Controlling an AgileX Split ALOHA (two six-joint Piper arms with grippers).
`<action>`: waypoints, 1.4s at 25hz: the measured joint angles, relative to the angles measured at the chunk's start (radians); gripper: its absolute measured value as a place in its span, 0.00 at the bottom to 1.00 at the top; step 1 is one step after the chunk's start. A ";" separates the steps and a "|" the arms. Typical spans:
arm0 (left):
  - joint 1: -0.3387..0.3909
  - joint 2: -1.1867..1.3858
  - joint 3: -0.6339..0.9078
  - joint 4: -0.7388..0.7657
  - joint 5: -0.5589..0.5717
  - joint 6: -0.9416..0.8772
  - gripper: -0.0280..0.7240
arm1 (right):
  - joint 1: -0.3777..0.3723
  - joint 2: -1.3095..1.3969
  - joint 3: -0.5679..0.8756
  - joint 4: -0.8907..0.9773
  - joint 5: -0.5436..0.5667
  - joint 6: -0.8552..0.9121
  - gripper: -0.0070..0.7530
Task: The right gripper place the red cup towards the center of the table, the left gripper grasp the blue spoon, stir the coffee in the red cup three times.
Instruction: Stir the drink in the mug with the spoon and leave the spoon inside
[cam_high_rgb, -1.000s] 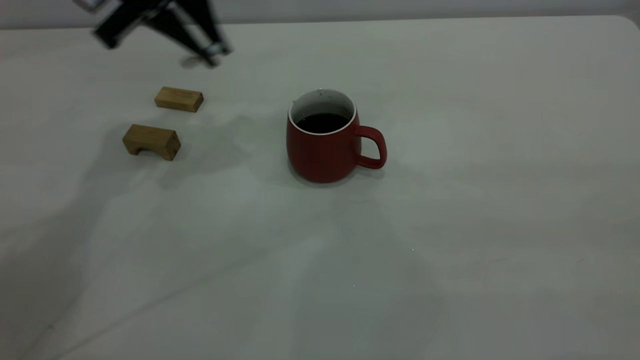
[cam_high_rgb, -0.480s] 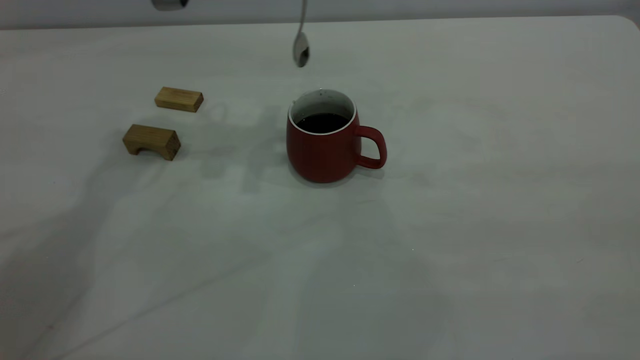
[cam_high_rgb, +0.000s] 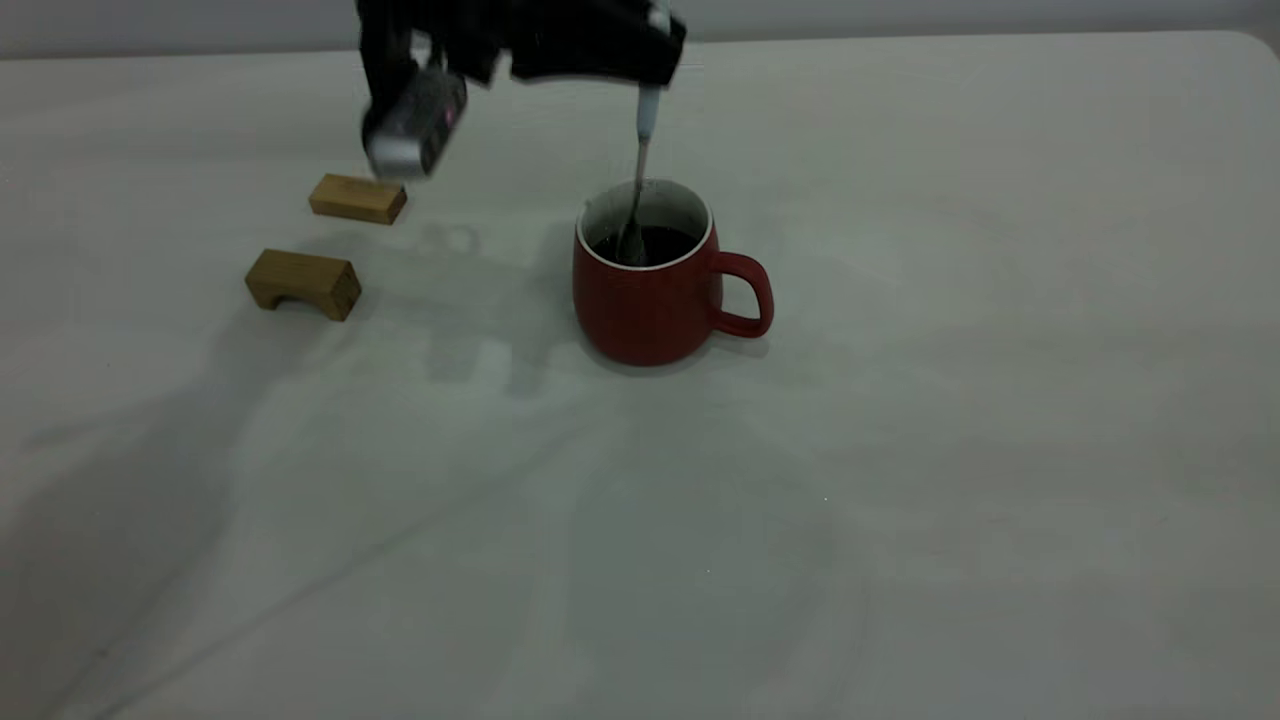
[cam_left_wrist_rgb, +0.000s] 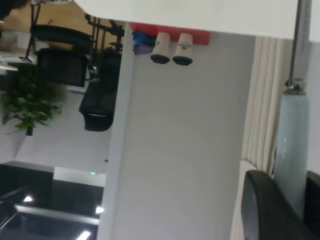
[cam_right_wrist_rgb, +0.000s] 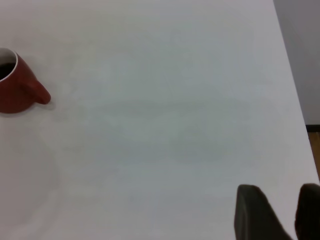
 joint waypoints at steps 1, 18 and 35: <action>0.000 0.017 0.000 -0.017 -0.007 0.032 0.25 | 0.000 0.000 0.000 0.000 0.000 0.000 0.32; -0.011 0.142 -0.022 -0.136 0.031 0.147 0.25 | 0.000 0.000 0.000 0.000 0.000 0.000 0.32; -0.011 0.145 -0.095 -0.067 0.043 0.176 0.25 | 0.000 0.000 0.000 0.000 0.000 0.000 0.32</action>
